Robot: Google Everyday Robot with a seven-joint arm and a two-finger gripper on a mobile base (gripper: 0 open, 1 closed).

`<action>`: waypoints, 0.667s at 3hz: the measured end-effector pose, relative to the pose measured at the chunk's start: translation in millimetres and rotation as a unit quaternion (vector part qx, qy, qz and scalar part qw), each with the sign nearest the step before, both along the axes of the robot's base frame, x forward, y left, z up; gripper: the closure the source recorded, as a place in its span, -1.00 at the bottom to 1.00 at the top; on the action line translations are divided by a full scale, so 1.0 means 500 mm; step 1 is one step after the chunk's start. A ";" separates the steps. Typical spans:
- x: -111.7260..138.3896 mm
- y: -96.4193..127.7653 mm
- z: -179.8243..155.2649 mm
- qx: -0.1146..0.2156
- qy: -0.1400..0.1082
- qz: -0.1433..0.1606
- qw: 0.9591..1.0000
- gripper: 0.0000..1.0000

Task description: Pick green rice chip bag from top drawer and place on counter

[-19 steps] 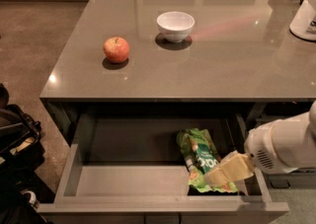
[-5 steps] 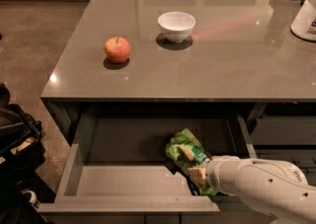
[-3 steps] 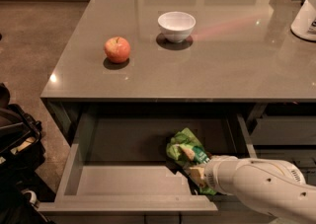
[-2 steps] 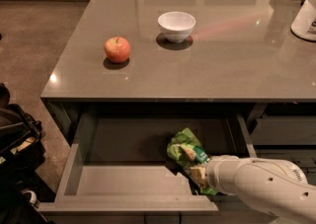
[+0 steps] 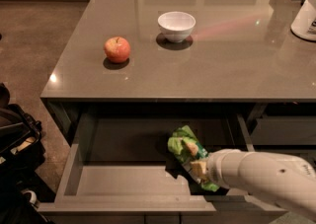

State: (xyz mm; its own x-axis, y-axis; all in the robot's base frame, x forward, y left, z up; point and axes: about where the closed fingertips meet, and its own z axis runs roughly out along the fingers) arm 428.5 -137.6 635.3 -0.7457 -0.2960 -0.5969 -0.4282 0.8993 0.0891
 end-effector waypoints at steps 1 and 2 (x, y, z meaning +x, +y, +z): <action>0.016 0.013 0.201 0.020 -0.050 0.005 0.999 1.00; 0.016 -0.051 0.428 0.012 -0.107 -0.003 0.994 1.00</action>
Offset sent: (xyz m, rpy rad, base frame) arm 0.0223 -0.0816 0.3984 -0.0472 -0.3682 0.0360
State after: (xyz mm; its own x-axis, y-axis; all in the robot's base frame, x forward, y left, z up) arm 436.4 -163.0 849.1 -0.6024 -0.2748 -0.7494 -0.4335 0.9010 0.0181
